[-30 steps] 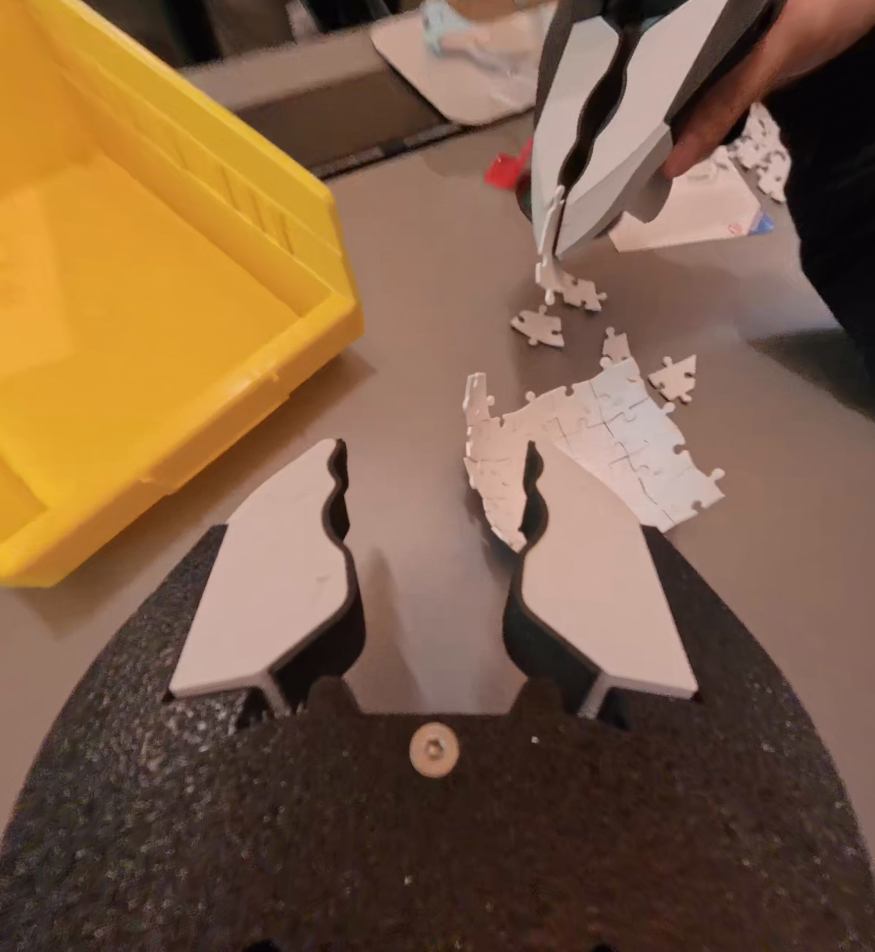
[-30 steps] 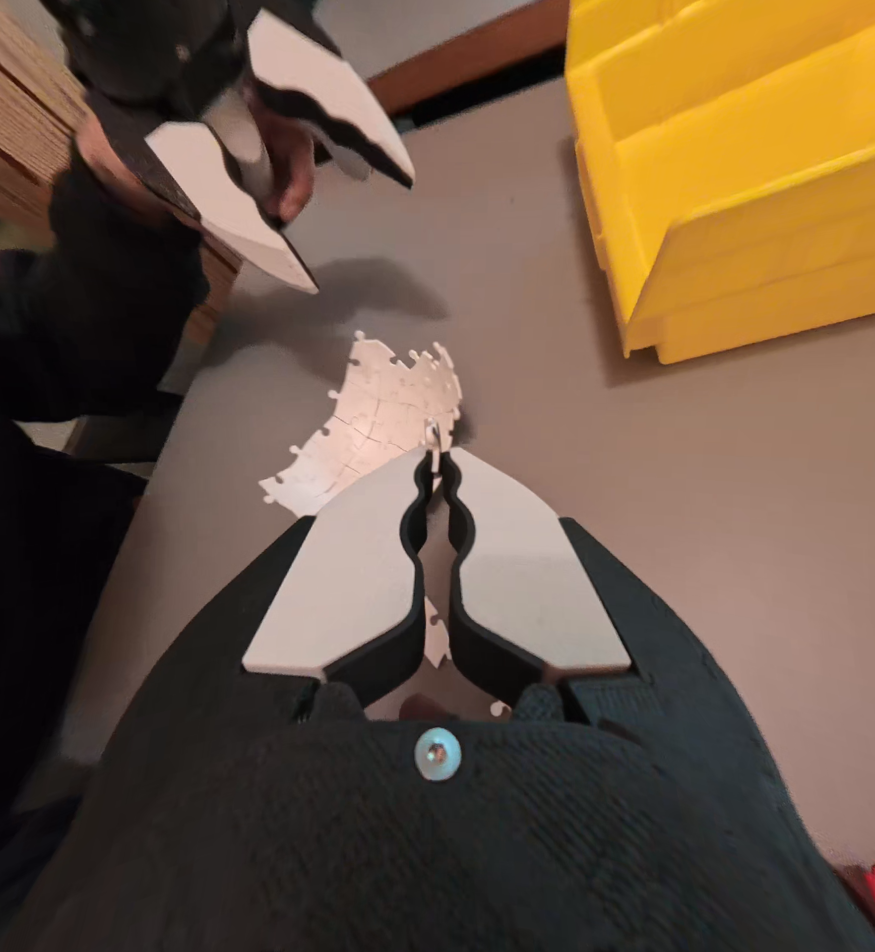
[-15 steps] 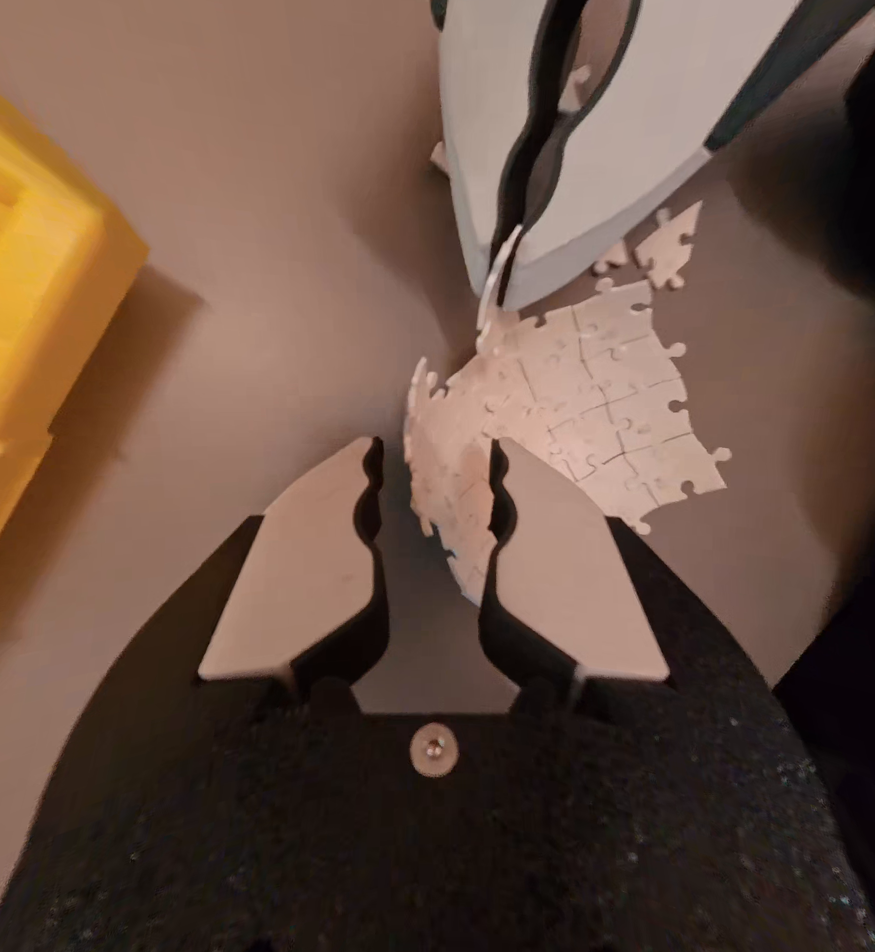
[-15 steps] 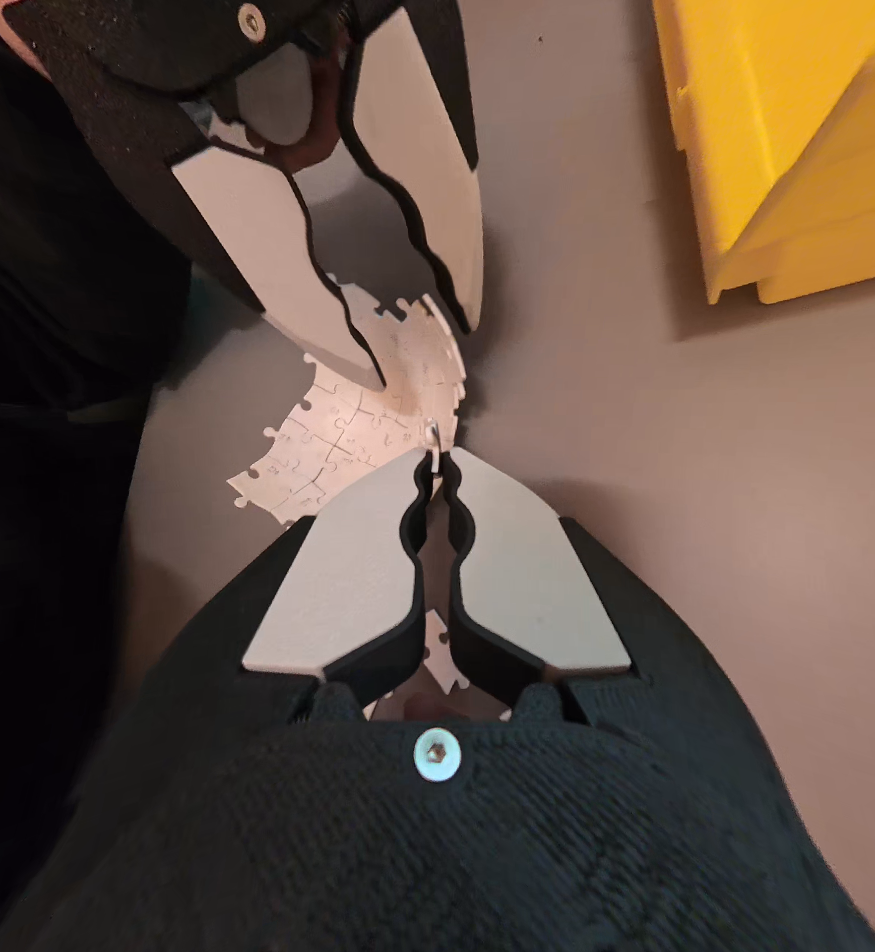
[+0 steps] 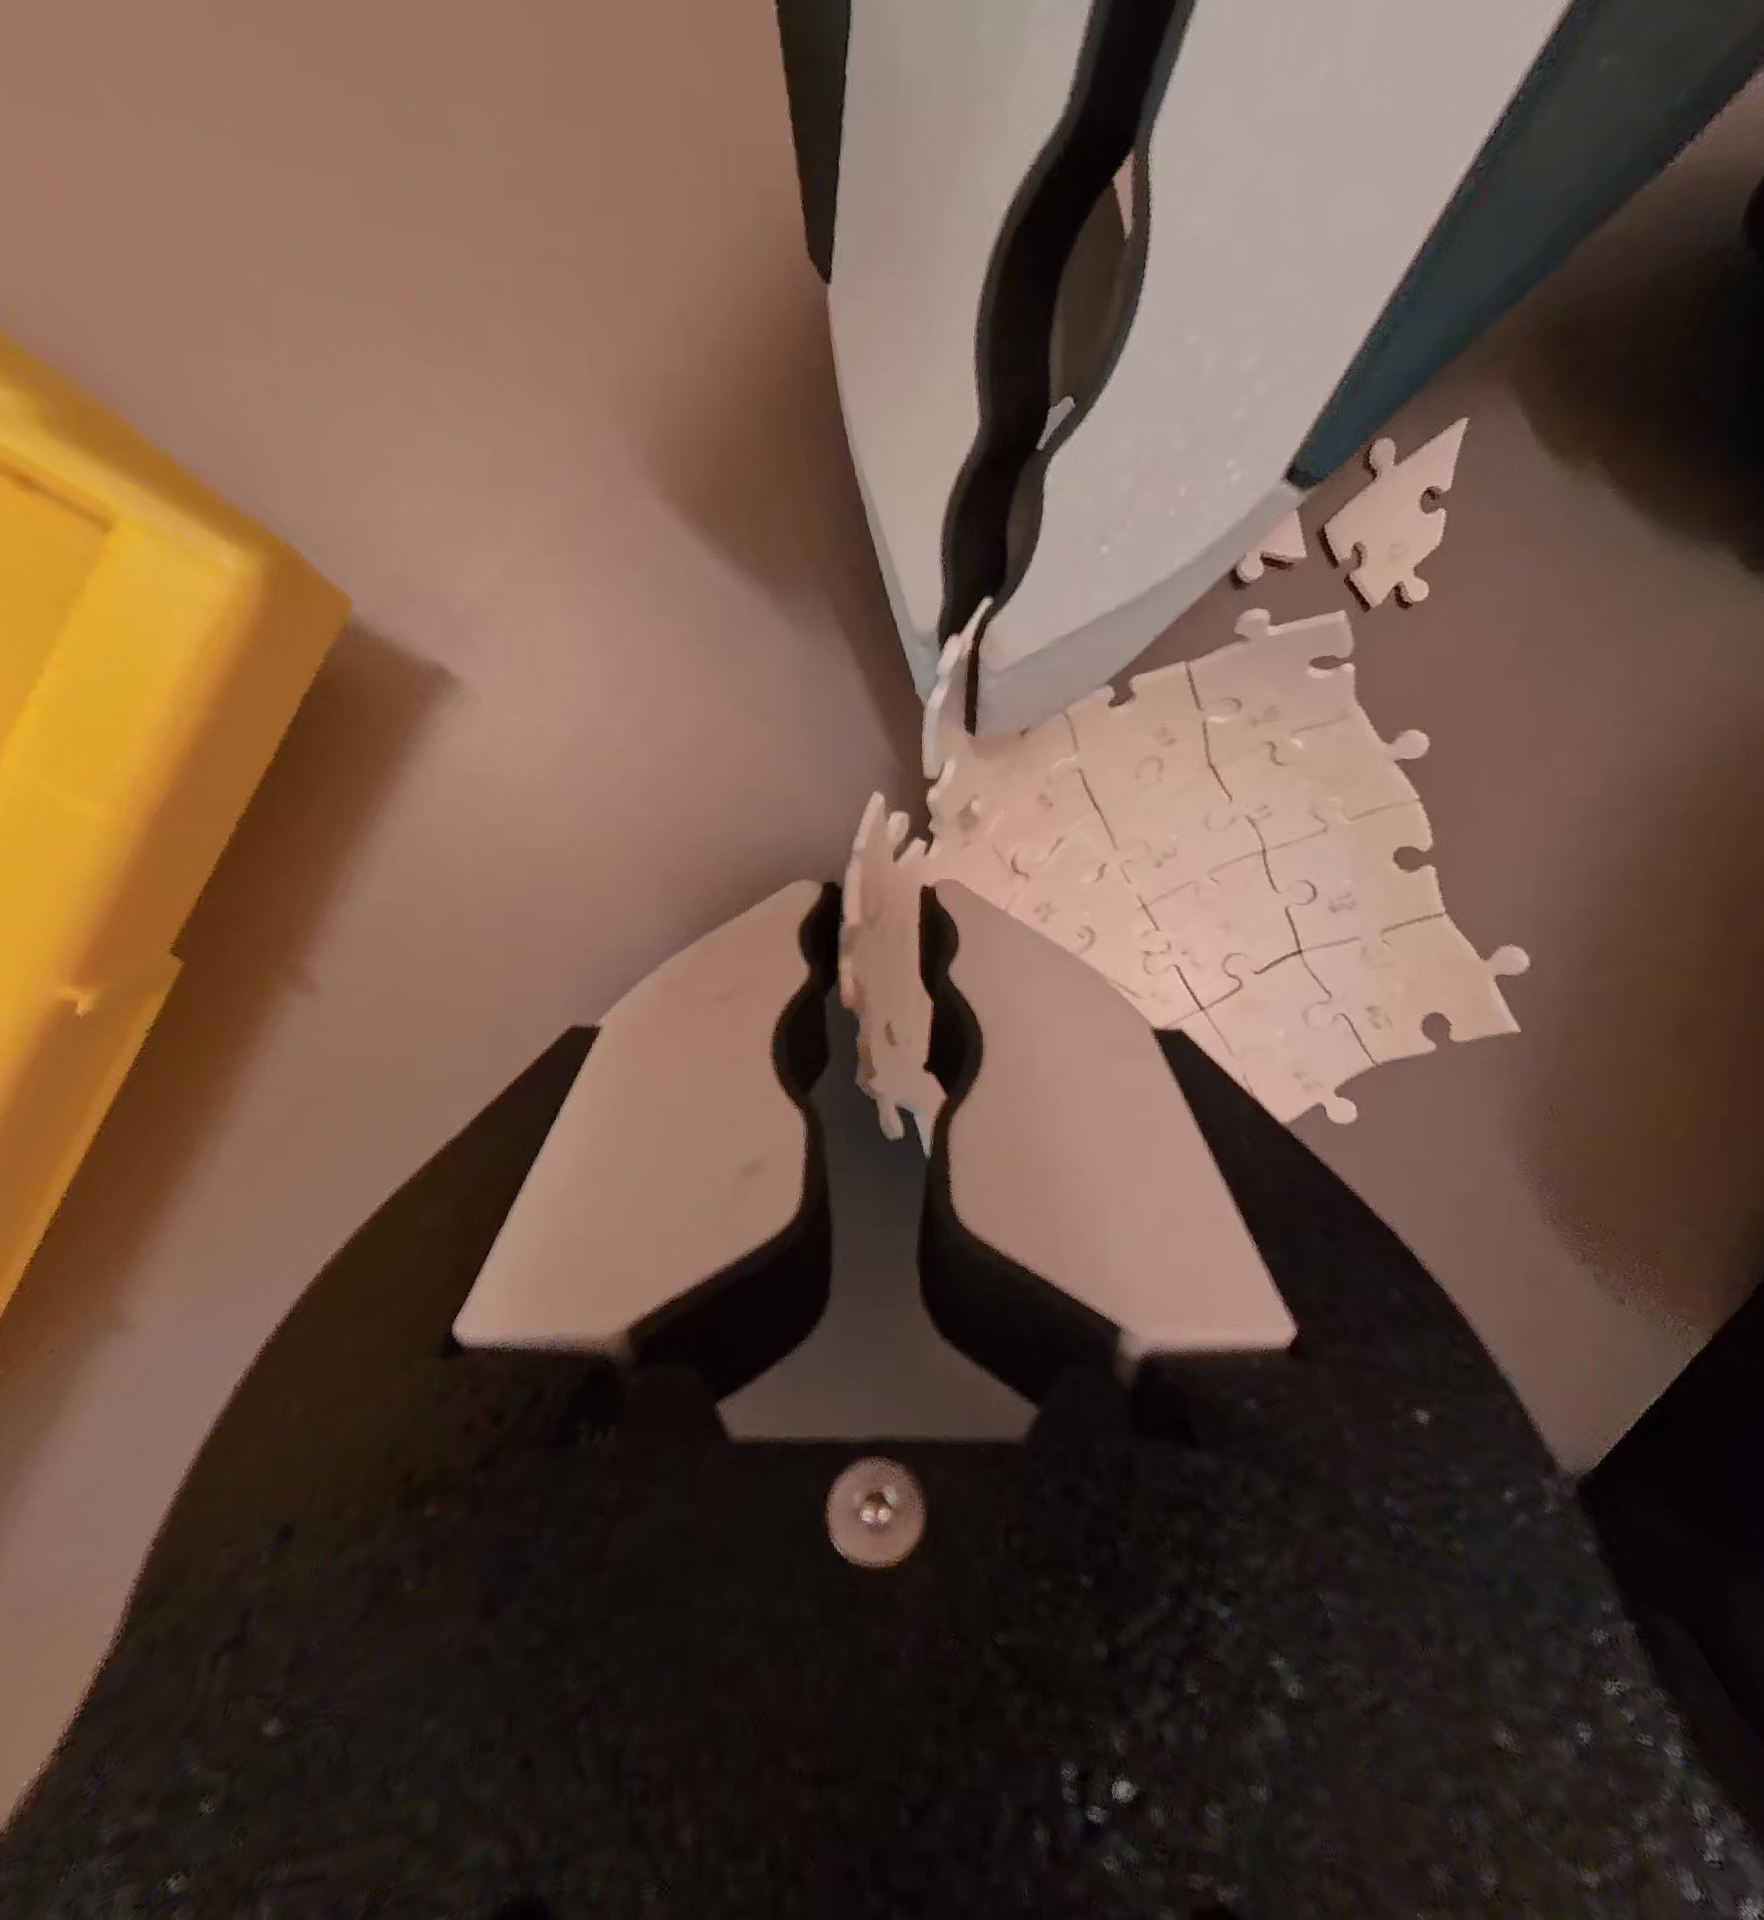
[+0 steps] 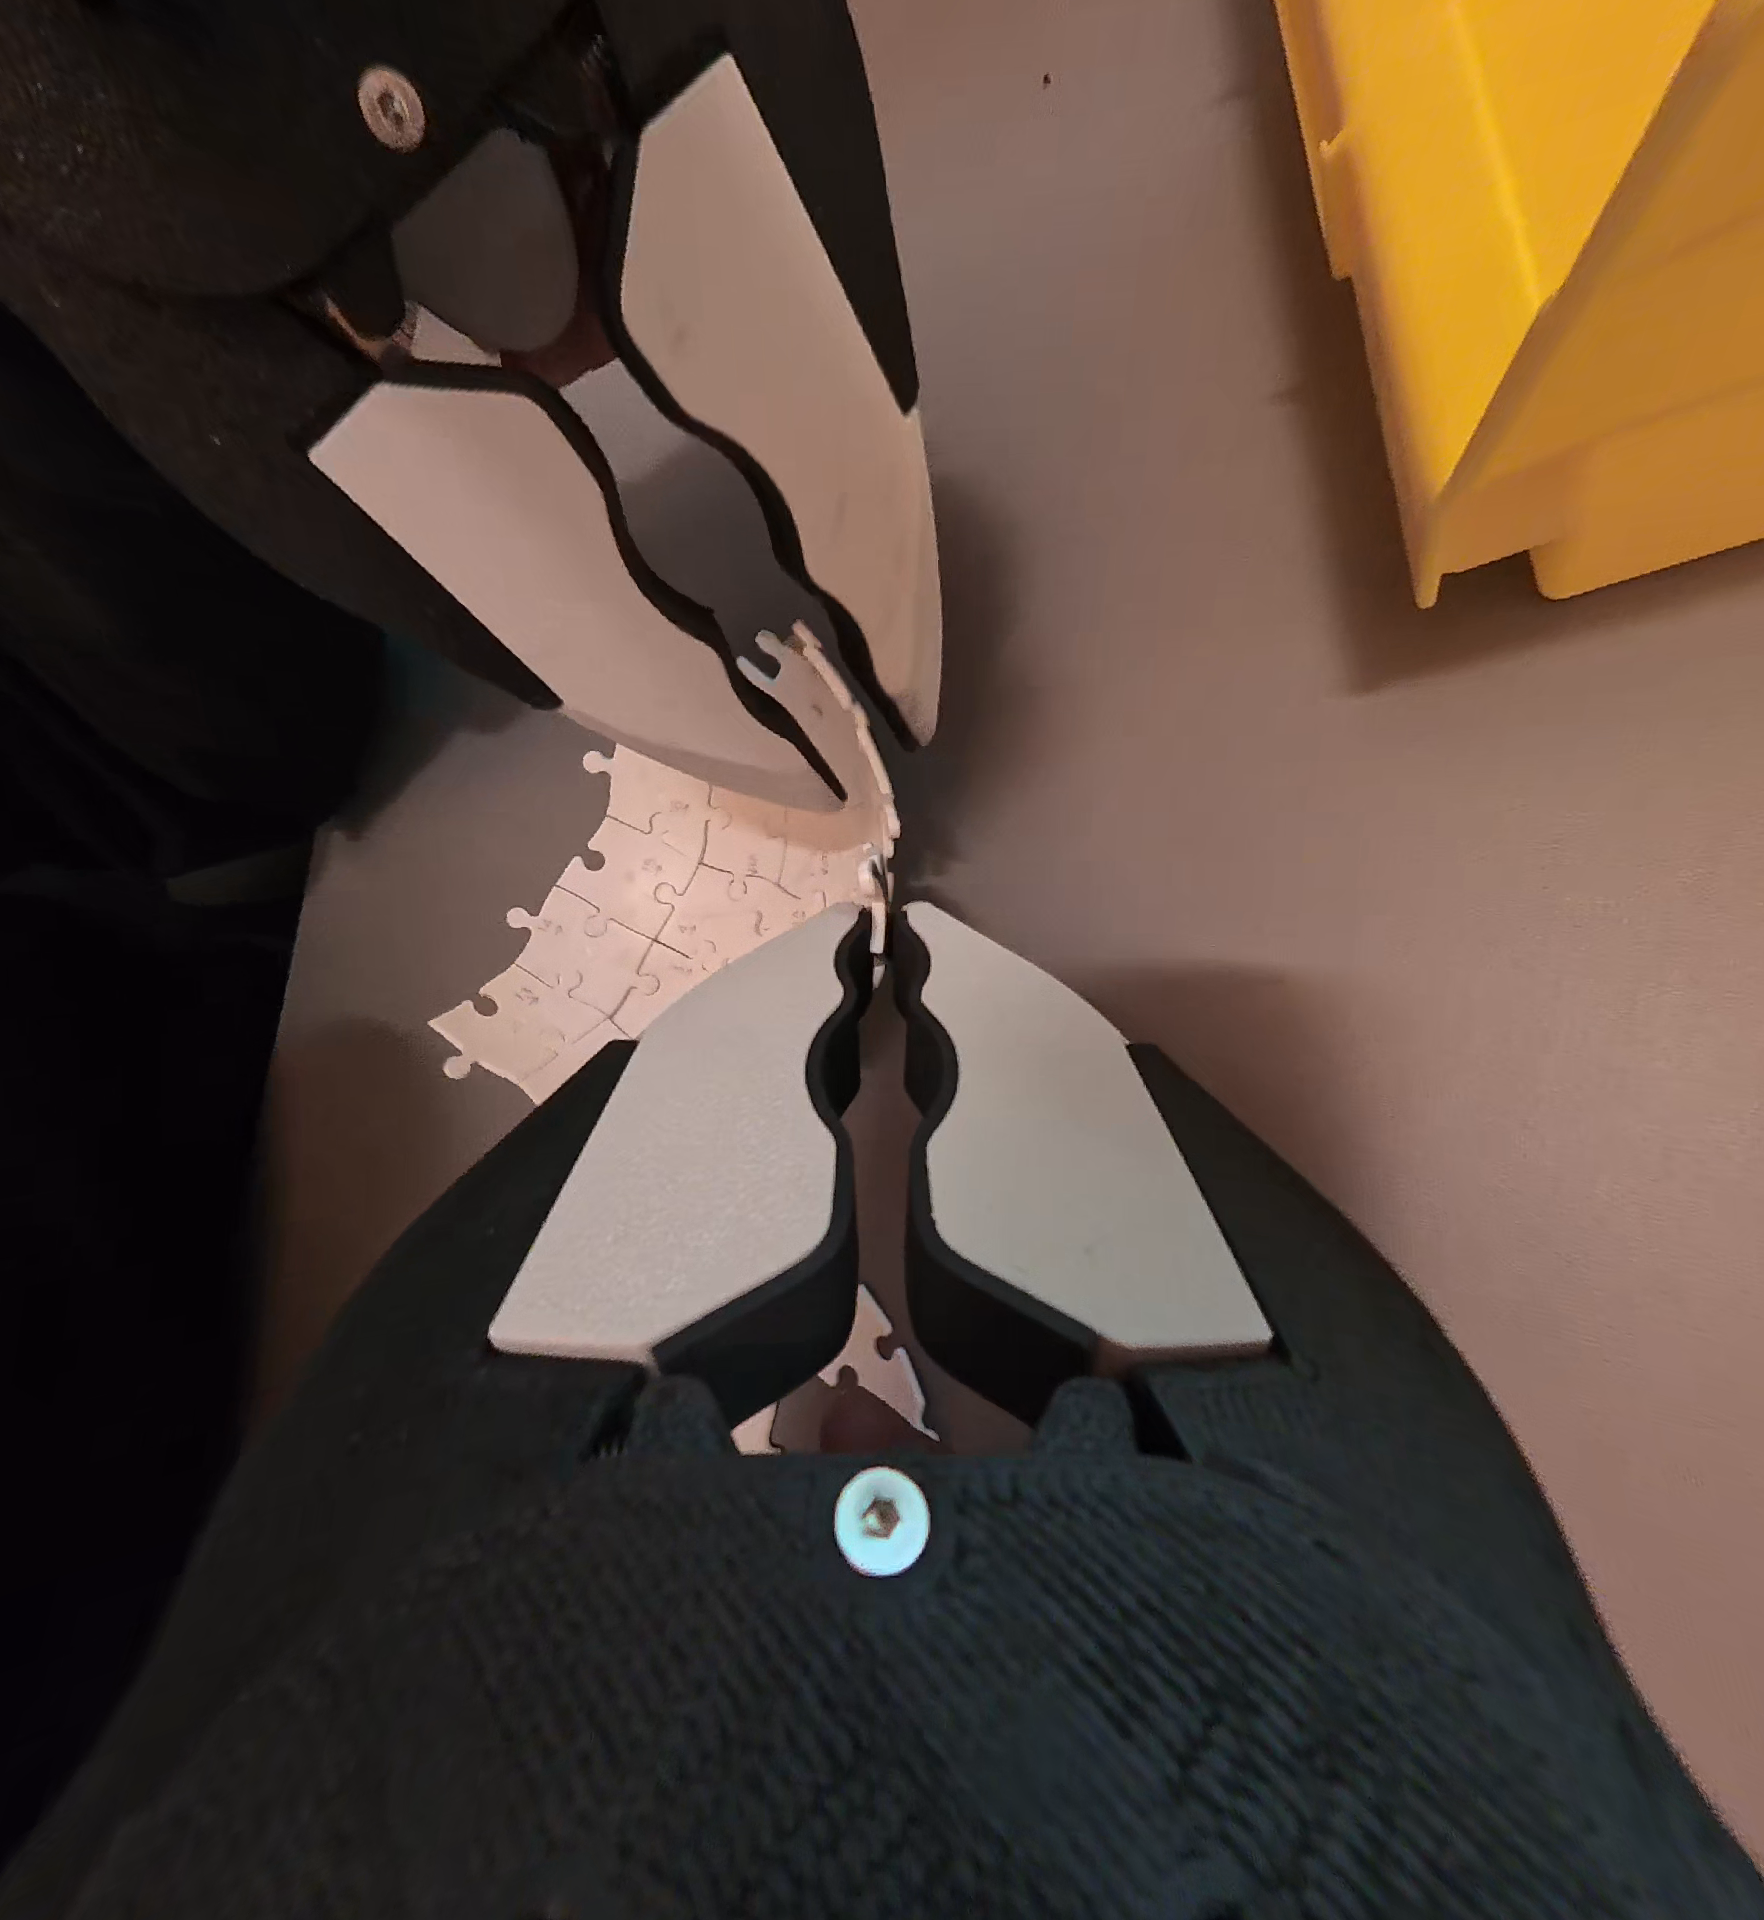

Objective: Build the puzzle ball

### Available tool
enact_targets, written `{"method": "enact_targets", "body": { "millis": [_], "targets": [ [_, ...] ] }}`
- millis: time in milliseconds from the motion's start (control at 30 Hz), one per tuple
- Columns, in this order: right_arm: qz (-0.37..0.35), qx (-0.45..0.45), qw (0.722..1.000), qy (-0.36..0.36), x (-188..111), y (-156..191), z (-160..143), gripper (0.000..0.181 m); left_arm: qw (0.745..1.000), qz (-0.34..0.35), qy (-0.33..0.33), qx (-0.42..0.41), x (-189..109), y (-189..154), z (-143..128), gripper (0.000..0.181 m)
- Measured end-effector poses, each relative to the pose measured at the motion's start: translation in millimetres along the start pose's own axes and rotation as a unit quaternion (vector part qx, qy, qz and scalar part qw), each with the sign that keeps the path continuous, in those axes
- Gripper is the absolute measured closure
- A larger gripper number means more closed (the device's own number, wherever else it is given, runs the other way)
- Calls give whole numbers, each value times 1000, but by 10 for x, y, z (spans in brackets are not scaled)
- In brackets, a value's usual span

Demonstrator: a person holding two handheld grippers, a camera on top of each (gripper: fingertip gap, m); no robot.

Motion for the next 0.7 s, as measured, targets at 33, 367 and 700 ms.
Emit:
{"method": "enact_targets", "body": {
  "millis": [33, 367, 700],
  "targets": [
    [0, 2, 1000, 0, 2, 4, 2, 179, 1000, -1, 3, 3, 12, -6, -6, 169],
    [-19, -47, 999, 19, 100, 10, 5, 179, 1000, -18, -5, 10, 40, -23, 7, 177],
    [-16, -66, 998, 9, 110, -28, 10, 179, 997, -55, -44, 23, 60, -14, 18, 179]
  ]
}}
Point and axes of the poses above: each gripper's, where its closed fingertips meet, x out along the fingers, z out of its top, y = z × x across the jaws, the point moved 1 cm from there along -x, back along the fingers, and after that the axes turned 6 degrees about x, right-handed, at the moved point
